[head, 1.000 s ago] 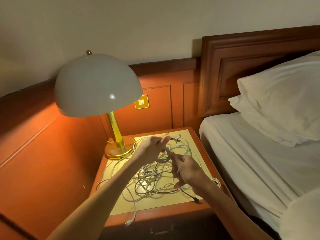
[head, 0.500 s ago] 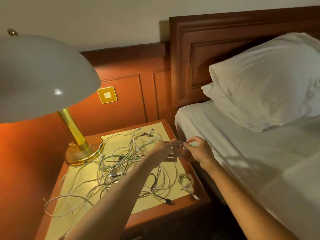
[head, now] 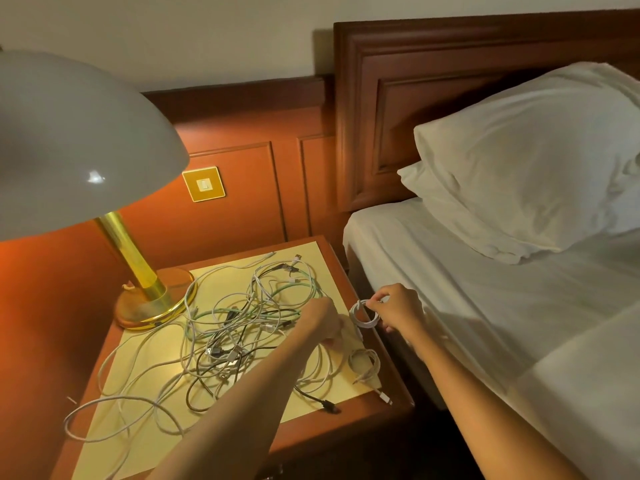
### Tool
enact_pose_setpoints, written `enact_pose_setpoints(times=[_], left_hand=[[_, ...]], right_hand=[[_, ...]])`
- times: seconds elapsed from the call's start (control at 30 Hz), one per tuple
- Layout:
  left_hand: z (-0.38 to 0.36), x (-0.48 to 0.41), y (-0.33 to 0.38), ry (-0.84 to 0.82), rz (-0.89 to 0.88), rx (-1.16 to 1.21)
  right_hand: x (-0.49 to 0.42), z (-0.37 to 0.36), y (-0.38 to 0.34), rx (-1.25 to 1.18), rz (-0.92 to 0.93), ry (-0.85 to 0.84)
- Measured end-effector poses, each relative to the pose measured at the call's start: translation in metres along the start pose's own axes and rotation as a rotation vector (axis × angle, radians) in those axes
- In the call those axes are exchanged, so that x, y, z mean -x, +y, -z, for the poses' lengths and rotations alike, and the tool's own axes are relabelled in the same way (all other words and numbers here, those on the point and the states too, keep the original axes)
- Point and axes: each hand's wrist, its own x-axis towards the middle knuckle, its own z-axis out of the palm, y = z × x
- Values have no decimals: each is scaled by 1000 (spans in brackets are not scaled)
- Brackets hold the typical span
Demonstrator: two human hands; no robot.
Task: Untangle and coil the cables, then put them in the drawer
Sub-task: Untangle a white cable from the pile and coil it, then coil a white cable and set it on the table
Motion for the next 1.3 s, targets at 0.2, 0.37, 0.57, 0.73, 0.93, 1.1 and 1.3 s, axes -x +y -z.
enact_pose_setpoints(times=[0.2,0.37,0.57,0.73,0.93,1.1,1.3], left_hand=[[28,20,-9,73,0,204],[97,37,-40,136,-48,368],[161,74,-84,280,-111,450],[187,94,-103,476,-186,472],[224,118,-103,677,-355,566],[276,142,-91,872,-495,605],[323,169,-86,953,-517,689]], right_hand=[[-3,-14,1,28,51,-85],[-5,-27,-8,66,154,-96],[-2,-44,-7,123,157,-79],[9,-35,-15,246,138,-240],[27,-10,-80,-143,385,-123],[54,40,-209,-458,659,-292],[68,34,-300,-302,744,-387]])
